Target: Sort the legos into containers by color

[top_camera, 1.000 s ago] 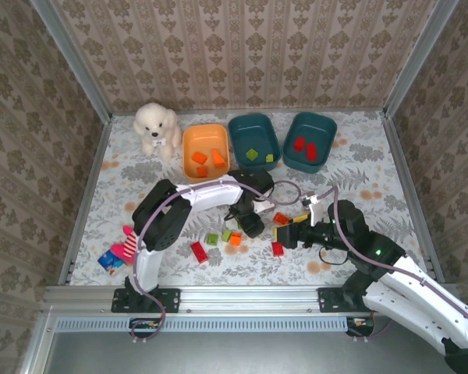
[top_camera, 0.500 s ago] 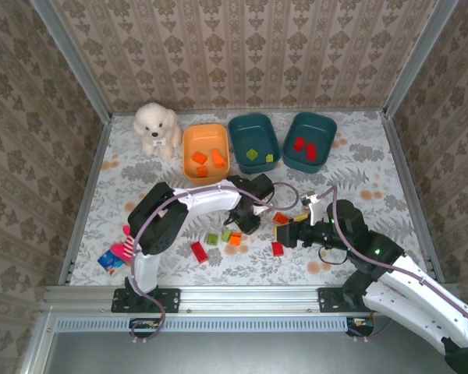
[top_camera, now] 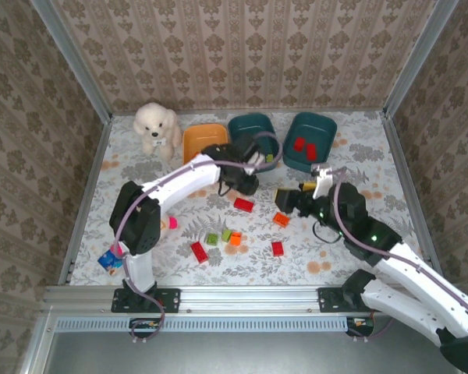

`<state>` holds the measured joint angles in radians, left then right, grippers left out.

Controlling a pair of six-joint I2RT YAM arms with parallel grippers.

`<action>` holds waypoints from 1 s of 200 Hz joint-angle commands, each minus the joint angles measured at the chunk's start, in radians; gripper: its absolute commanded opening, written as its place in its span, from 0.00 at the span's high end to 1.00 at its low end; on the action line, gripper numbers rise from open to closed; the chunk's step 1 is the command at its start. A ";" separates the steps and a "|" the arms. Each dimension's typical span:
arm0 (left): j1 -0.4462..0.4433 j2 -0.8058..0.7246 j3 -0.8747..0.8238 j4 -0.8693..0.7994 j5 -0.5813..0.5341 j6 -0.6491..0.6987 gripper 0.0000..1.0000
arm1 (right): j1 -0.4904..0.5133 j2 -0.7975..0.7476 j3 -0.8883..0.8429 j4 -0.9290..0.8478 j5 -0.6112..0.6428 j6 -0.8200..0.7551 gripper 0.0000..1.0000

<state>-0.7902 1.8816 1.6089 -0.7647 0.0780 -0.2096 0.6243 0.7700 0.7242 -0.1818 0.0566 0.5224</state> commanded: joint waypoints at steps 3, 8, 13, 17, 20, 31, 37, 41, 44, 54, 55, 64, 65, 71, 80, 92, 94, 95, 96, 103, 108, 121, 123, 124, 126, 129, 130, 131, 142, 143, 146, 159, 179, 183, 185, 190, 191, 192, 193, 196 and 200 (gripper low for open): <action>0.063 0.078 0.137 0.004 0.072 -0.059 0.78 | -0.047 0.105 0.069 0.144 0.122 -0.014 0.08; 0.073 0.101 0.170 0.004 0.079 -0.062 0.78 | -0.055 0.132 0.081 0.158 0.134 -0.008 0.07; 0.083 0.120 0.205 0.002 0.083 -0.065 0.78 | -0.063 0.160 0.096 0.168 0.149 0.000 0.07; 0.091 0.143 0.232 0.003 0.087 -0.067 0.78 | -0.070 0.181 0.108 0.172 0.158 0.006 0.07; 0.097 0.158 0.252 0.005 0.091 -0.068 0.78 | -0.073 0.196 0.118 0.177 0.164 0.012 0.07; 0.114 0.219 0.330 0.011 0.111 -0.072 0.78 | -0.089 0.252 0.154 0.181 0.178 0.038 0.07; 0.123 0.253 0.371 0.015 0.120 -0.075 0.78 | -0.097 0.278 0.173 0.186 0.181 0.050 0.07; 0.129 0.281 0.403 0.017 0.125 -0.078 0.78 | -0.102 0.294 0.184 0.190 0.181 0.059 0.07; 0.131 0.300 0.424 0.019 0.128 -0.080 0.78 | -0.105 0.306 0.192 0.192 0.181 0.064 0.07; 0.145 0.362 0.504 0.029 0.133 -0.086 0.78 | -0.114 0.337 0.215 0.198 0.177 0.084 0.07; 0.147 0.368 0.511 0.029 0.134 -0.087 0.78 | -0.114 0.340 0.217 0.199 0.176 0.085 0.07; 0.157 0.422 0.578 0.039 0.140 -0.096 0.77 | -0.117 0.359 0.229 0.206 0.171 0.098 0.07; 0.158 0.428 0.585 0.041 0.141 -0.098 0.77 | -0.118 0.361 0.231 0.206 0.170 0.099 0.07; 0.164 0.465 0.629 0.046 0.146 -0.105 0.77 | -0.120 0.370 0.238 0.208 0.165 0.102 0.07; 0.174 0.518 0.691 0.051 0.151 -0.117 0.77 | -0.120 0.378 0.247 0.203 0.163 0.103 0.07; 0.187 0.580 0.761 0.055 0.159 -0.134 0.77 | -0.123 0.380 0.250 0.197 0.163 0.109 0.07; 0.189 0.589 0.770 0.058 0.160 -0.138 0.77 | -0.124 0.379 0.249 0.198 0.163 0.110 0.07; 0.191 0.592 0.773 0.059 0.162 -0.140 0.77 | -0.124 0.378 0.248 0.197 0.163 0.111 0.07; 0.192 0.597 0.778 0.061 0.163 -0.141 0.77 | -0.124 0.378 0.247 0.198 0.162 0.111 0.07; 0.201 0.622 0.800 0.077 0.177 -0.156 0.76 | -0.127 0.375 0.243 0.198 0.161 0.115 0.07; 0.207 0.636 0.807 0.091 0.191 -0.168 0.75 | -0.129 0.372 0.240 0.196 0.158 0.118 0.07; 0.220 0.662 0.814 0.143 0.224 -0.198 0.74 | -0.132 0.365 0.232 0.191 0.154 0.123 0.07; 0.222 0.666 0.815 0.150 0.228 -0.200 0.73 | -0.133 0.364 0.232 0.190 0.154 0.126 0.07; 0.223 0.668 0.815 0.153 0.230 -0.202 0.73 | -0.132 0.363 0.231 0.190 0.153 0.125 0.07; 0.224 0.671 0.815 0.158 0.233 -0.205 0.73 | -0.133 0.362 0.229 0.189 0.152 0.126 0.07; 0.225 0.677 0.816 0.166 0.239 -0.207 0.72 | -0.133 0.361 0.227 0.187 0.152 0.127 0.07; 0.226 0.679 0.817 0.168 0.240 -0.209 0.72 | -0.134 0.361 0.227 0.187 0.151 0.128 0.07; 0.226 0.681 0.817 0.169 0.241 -0.209 0.72 | -0.135 0.359 0.227 0.186 0.151 0.128 0.07; 0.229 0.702 0.835 0.176 0.252 -0.214 0.69 | -0.135 0.353 0.218 0.181 0.147 0.131 0.07; 0.229 0.705 0.836 0.175 0.253 -0.214 0.69 | -0.135 0.353 0.218 0.181 0.147 0.132 0.07; 0.229 0.711 0.842 0.173 0.257 -0.215 0.68 | -0.136 0.352 0.214 0.180 0.147 0.133 0.07; 0.229 0.733 0.863 0.165 0.272 -0.219 0.65 | -0.137 0.344 0.207 0.171 0.146 0.136 0.07; 0.229 0.743 0.865 0.170 0.286 -0.240 0.58 | -0.144 0.345 0.197 0.161 0.134 0.139 0.07; 0.229 0.745 0.865 0.172 0.290 -0.245 0.56 | -0.145 0.346 0.196 0.159 0.131 0.140 0.07; 0.229 0.745 0.865 0.173 0.291 -0.248 0.55 | -0.145 0.347 0.195 0.158 0.131 0.140 0.07; 0.229 0.745 0.865 0.175 0.293 -0.252 0.52 | -0.146 0.350 0.194 0.158 0.126 0.140 0.07; 0.229 0.745 0.865 0.176 0.294 -0.252 0.51 | -0.146 0.350 0.194 0.158 0.126 0.140 0.07; 0.229 0.743 0.865 0.176 0.294 -0.253 0.51 | -0.146 0.351 0.194 0.159 0.126 0.140 0.07; 0.229 0.743 0.865 0.176 0.295 -0.254 0.50 | -0.146 0.351 0.193 0.158 0.126 0.140 0.07; 0.229 0.742 0.865 0.177 0.295 -0.256 0.48 | -0.145 0.352 0.193 0.157 0.124 0.141 0.07; 0.229 0.741 0.867 0.178 0.296 -0.259 0.46 | -0.146 0.354 0.191 0.157 0.122 0.142 0.07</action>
<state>-0.5575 2.6171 2.4363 -0.6144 0.3286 -0.4313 0.4866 1.1358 0.9337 -0.0071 0.1947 0.6453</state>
